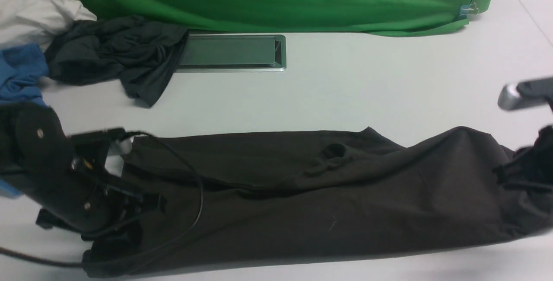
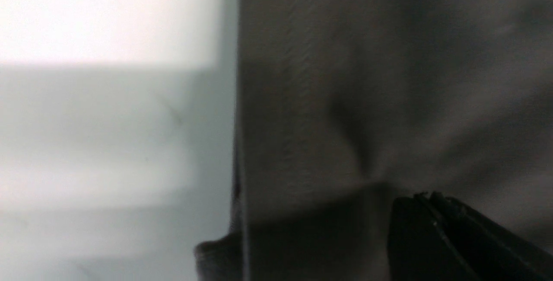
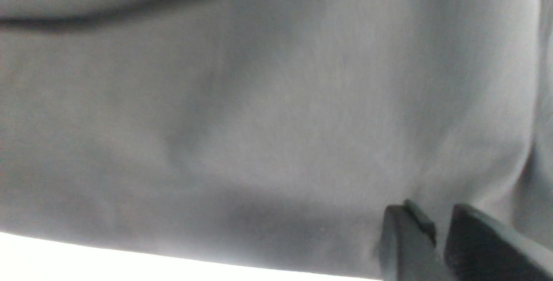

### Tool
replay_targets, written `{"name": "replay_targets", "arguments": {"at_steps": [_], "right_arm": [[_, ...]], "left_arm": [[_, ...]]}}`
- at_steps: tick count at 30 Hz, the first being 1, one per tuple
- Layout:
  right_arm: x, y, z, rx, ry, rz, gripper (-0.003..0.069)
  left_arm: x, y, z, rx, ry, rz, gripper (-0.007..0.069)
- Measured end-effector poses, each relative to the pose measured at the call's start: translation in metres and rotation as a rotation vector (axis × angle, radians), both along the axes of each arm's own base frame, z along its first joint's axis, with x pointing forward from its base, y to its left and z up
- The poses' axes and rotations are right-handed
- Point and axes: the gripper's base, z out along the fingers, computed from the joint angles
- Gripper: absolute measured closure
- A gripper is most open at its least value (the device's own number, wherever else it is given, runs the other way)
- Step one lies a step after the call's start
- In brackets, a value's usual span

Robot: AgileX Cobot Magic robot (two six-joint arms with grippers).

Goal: Fold a long-sleeved shirt on a white desktop.
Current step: 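Grasp the waist and leg ends of the folded dark trousers and straighten them on the table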

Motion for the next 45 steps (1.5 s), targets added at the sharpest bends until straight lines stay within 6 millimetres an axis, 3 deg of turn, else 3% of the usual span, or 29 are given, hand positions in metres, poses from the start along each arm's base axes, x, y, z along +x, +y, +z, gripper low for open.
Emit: {"name": "replay_targets", "arguments": {"at_steps": [3, 8, 14, 17, 21, 22, 26, 34, 39, 41, 45], "right_arm": [[0.005, 0.012, 0.013, 0.005, -0.031, 0.070, 0.0456], [0.013, 0.070, 0.040, 0.056, -0.205, 0.343, 0.0363], [0.032, 0.132, 0.039, 0.029, -0.085, 0.644, 0.0307], [0.048, 0.164, 0.037, -0.019, -0.098, 0.842, 0.0295], [0.054, 0.206, 0.028, -0.111, -0.201, 1.167, 0.0293], [0.055, 0.206, 0.029, -0.116, -0.210, 1.179, 0.0293], [0.052, 0.240, 0.003, -0.180, -0.283, 1.378, 0.0293], [0.051, 0.259, -0.038, -0.196, -0.217, 1.449, 0.0293], [0.056, 0.262, -0.050, -0.206, -0.228, 1.443, 0.0302], [0.058, 0.263, -0.053, -0.209, -0.237, 1.439, 0.0361], [0.059, 0.264, -0.053, -0.214, -0.250, 1.436, 0.0572]], "left_arm": [[0.004, -0.001, 0.009, 0.000, 0.000, -0.009, 0.0521], [0.017, -0.002, 0.027, -0.004, -0.047, -0.020, 0.0312], [0.027, -0.007, 0.054, -0.037, -0.073, -0.112, 0.0153], [0.028, -0.011, 0.072, -0.080, -0.122, -0.135, 0.0132], [0.012, -0.014, 0.096, -0.125, -0.183, -0.158, 0.0128], [0.012, -0.014, 0.096, -0.126, -0.183, -0.157, 0.0128], [-0.018, -0.011, 0.117, -0.138, -0.275, -0.162, 0.0127], [-0.070, -0.004, 0.131, -0.140, -0.507, -0.110, 0.0127], [-0.081, -0.001, 0.133, -0.126, -0.573, -0.104, 0.0127], [-0.082, -0.001, 0.132, -0.122, -0.574, -0.105, 0.0127], [-0.082, 0.000, 0.131, -0.119, -0.571, -0.106, 0.0127]]}}
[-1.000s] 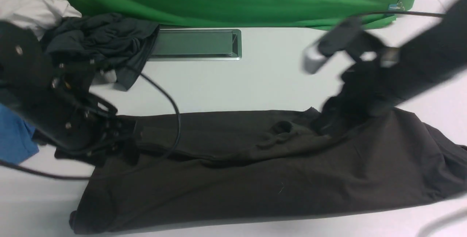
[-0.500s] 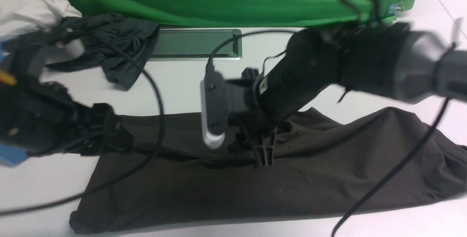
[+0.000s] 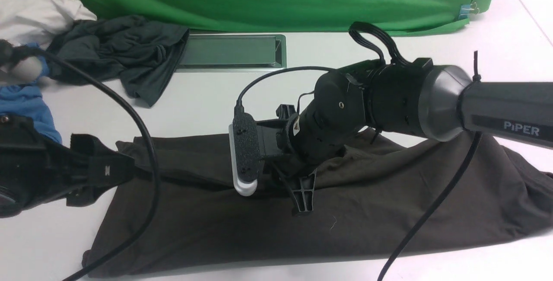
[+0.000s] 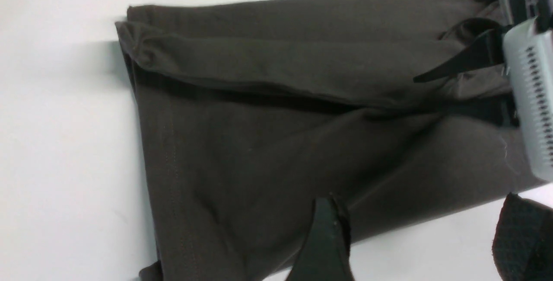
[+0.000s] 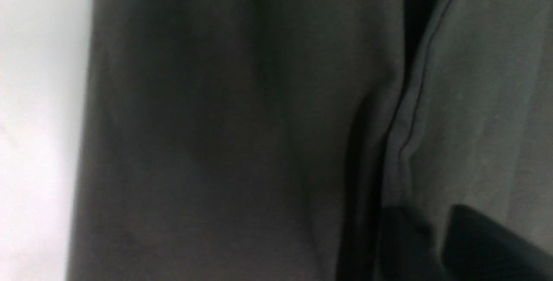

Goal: Fold a long-sleeved shirt on a white desktop.
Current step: 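Grasp the waist and leg ends of the folded dark trousers and straighten them on the table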

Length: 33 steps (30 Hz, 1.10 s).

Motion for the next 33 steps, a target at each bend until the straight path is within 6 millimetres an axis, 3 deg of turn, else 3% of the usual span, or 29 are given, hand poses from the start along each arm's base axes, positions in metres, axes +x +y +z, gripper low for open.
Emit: {"name": "replay_targets", "arguments": {"at_steps": [3, 10, 15, 19, 27, 29, 33], "right_arm": [[0.000, 0.000, 0.000, -0.005, -0.005, 0.004, 0.0632], [0.003, -0.001, 0.003, 0.006, 0.006, -0.035, 0.0645], [0.022, -0.008, 0.017, 0.055, -0.025, -0.114, 0.0645], [0.048, -0.026, 0.024, 0.115, -0.116, -0.190, 0.0645], [0.073, -0.038, 0.010, 0.171, -0.171, -0.292, 0.0643], [0.075, -0.037, 0.009, 0.193, -0.172, -0.324, 0.0627], [0.079, -0.036, 0.021, 0.278, -0.211, -0.401, 0.0483]], "left_arm": [[0.000, 0.001, 0.000, 0.012, -0.002, 0.001, 0.0127], [0.000, 0.002, -0.001, 0.031, -0.004, 0.001, 0.0127], [0.000, 0.002, -0.001, 0.035, -0.005, 0.001, 0.0127], [0.000, 0.002, -0.001, 0.035, -0.005, 0.001, 0.0127], [0.000, 0.002, -0.001, 0.035, -0.005, 0.001, 0.0127], [0.000, 0.002, -0.001, 0.035, -0.005, 0.001, 0.0127], [0.000, 0.002, -0.001, 0.034, -0.005, 0.001, 0.0127]]}}
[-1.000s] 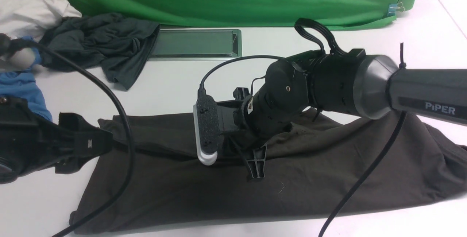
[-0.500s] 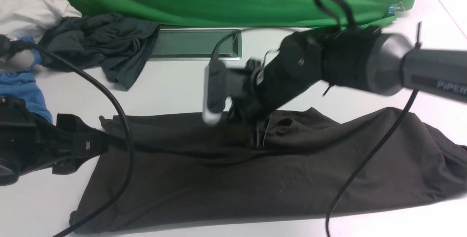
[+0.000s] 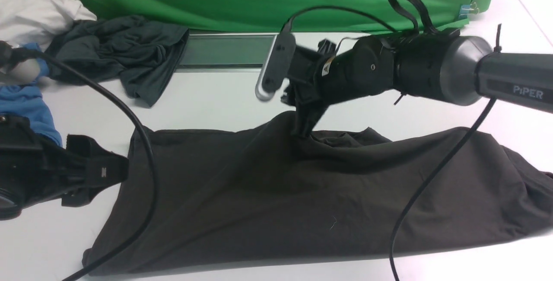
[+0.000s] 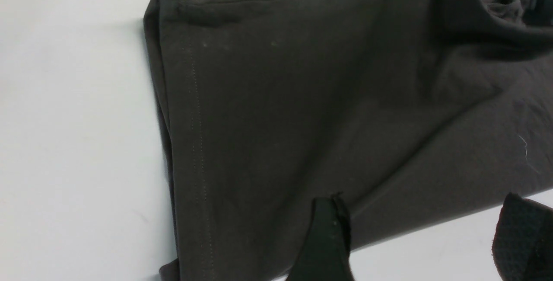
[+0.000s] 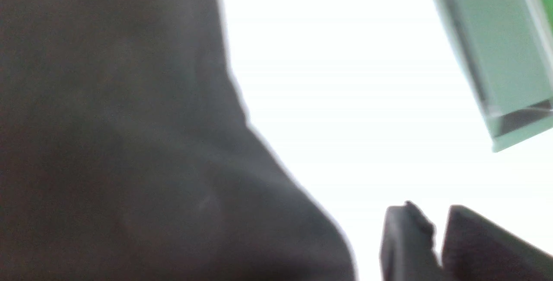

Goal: Fold a long-sleeved shirt on a white desktop.
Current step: 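Grasp the waist and leg ends of the folded dark trousers and straighten them on the table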

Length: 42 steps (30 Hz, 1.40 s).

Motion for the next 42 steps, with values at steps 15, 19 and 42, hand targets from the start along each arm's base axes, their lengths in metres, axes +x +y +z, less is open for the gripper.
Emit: {"name": "replay_targets", "arguments": {"at_steps": [15, 19, 42], "right_arm": [[-0.031, -0.074, 0.075, -0.034, 0.310, -0.178, 0.0203], [-0.028, -0.082, 0.033, -0.144, 0.534, -0.206, 0.0203], [0.001, -0.070, -0.037, -0.113, 0.541, -0.267, 0.0529]], "left_arm": [[0.000, 0.000, -0.003, 0.000, 0.009, 0.001, 0.0127], [-0.001, 0.000, -0.010, 0.002, 0.031, 0.001, 0.0127], [-0.004, 0.001, -0.029, 0.007, 0.079, 0.006, 0.0127]]}}
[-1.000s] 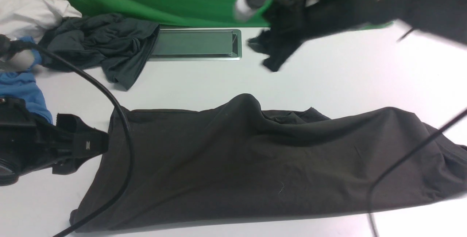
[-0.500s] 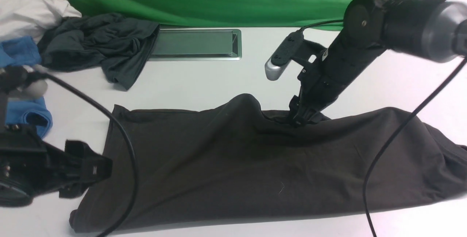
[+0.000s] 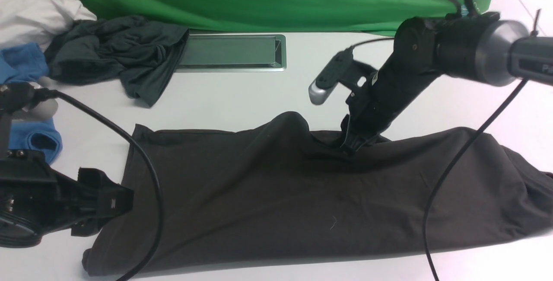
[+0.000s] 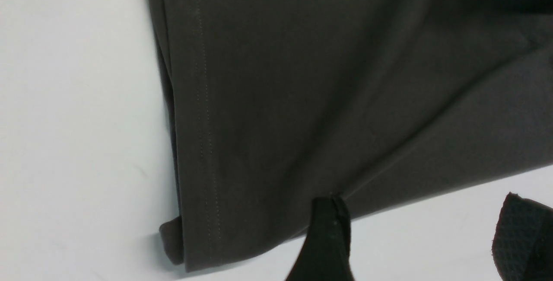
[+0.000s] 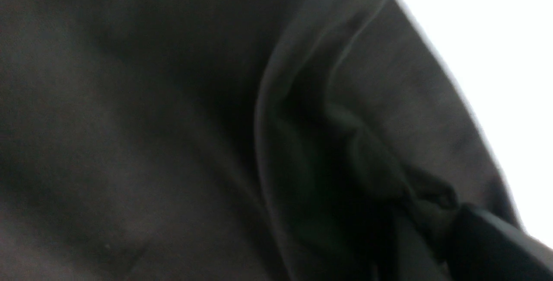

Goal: Fold a long-sleeved shirt on a white desktop.
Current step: 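Grasp the waist and leg ends of the folded dark trousers and straighten them on the table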

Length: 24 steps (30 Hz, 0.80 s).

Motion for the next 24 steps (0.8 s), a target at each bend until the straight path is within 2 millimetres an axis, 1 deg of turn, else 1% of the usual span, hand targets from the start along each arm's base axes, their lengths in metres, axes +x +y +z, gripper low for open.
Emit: {"name": "replay_targets", "arguments": {"at_steps": [5, 6, 7, 8, 9, 12, 15, 19, 24], "right_arm": [[-0.001, 0.000, -0.001, -0.004, 0.013, 0.002, 0.0571], [-0.002, -0.001, 0.003, -0.003, 0.006, 0.003, 0.0594], [-0.001, -0.001, 0.003, -0.004, 0.006, 0.004, 0.0594], [-0.002, -0.001, 0.009, -0.003, -0.013, 0.007, 0.0617], [-0.002, -0.002, 0.013, -0.005, -0.025, 0.010, 0.0622], [-0.001, -0.007, 0.028, 0.000, -0.069, 0.005, 0.0627], [0.001, -0.014, 0.035, 0.010, -0.087, -0.026, 0.0628], [0.008, -0.029, 0.036, 0.021, -0.091, -0.105, 0.0628], [0.018, -0.036, 0.034, 0.034, -0.146, -0.138, 0.0628]], "left_arm": [[0.000, 0.000, 0.000, 0.000, 0.000, 0.000, 0.0127], [0.000, 0.000, 0.000, 0.000, 0.000, 0.000, 0.0127], [0.000, 0.000, 0.000, 0.000, 0.000, 0.000, 0.0127], [0.000, 0.000, 0.000, 0.000, 0.000, 0.000, 0.0127], [0.000, 0.000, 0.000, 0.000, 0.000, 0.000, 0.0127], [0.000, 0.000, 0.000, 0.000, 0.000, 0.000, 0.0127], [0.000, 0.000, 0.000, 0.000, 0.000, 0.000, 0.0127], [0.000, 0.000, 0.000, 0.000, 0.000, 0.000, 0.0127], [0.000, 0.000, 0.000, 0.000, 0.000, 0.000, 0.0127]]}}
